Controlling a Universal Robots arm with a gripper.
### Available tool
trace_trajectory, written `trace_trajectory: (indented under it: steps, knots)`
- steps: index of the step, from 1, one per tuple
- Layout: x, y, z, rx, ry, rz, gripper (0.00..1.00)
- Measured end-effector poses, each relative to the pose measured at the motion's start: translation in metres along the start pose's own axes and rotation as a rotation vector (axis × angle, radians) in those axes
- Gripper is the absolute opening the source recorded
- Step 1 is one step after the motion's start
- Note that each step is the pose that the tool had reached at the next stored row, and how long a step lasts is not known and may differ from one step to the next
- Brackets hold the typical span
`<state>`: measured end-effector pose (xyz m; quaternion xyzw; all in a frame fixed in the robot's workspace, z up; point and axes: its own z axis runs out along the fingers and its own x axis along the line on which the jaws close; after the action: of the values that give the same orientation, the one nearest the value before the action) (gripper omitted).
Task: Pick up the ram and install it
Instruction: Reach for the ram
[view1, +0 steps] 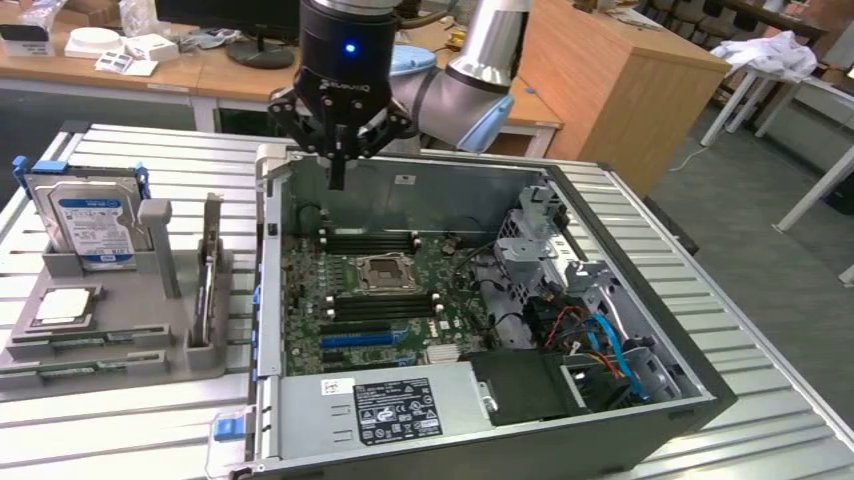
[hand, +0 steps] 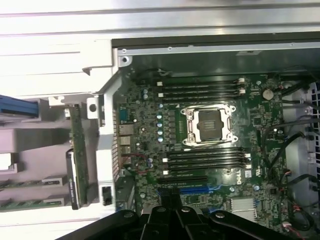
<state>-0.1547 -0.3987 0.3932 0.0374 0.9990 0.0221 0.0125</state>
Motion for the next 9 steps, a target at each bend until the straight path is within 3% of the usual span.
trace_trajectory:
  steps: [9]
  knots:
    - [0.026,-0.0019,-0.0005,-0.0001,0.0000,0.000,0.11]
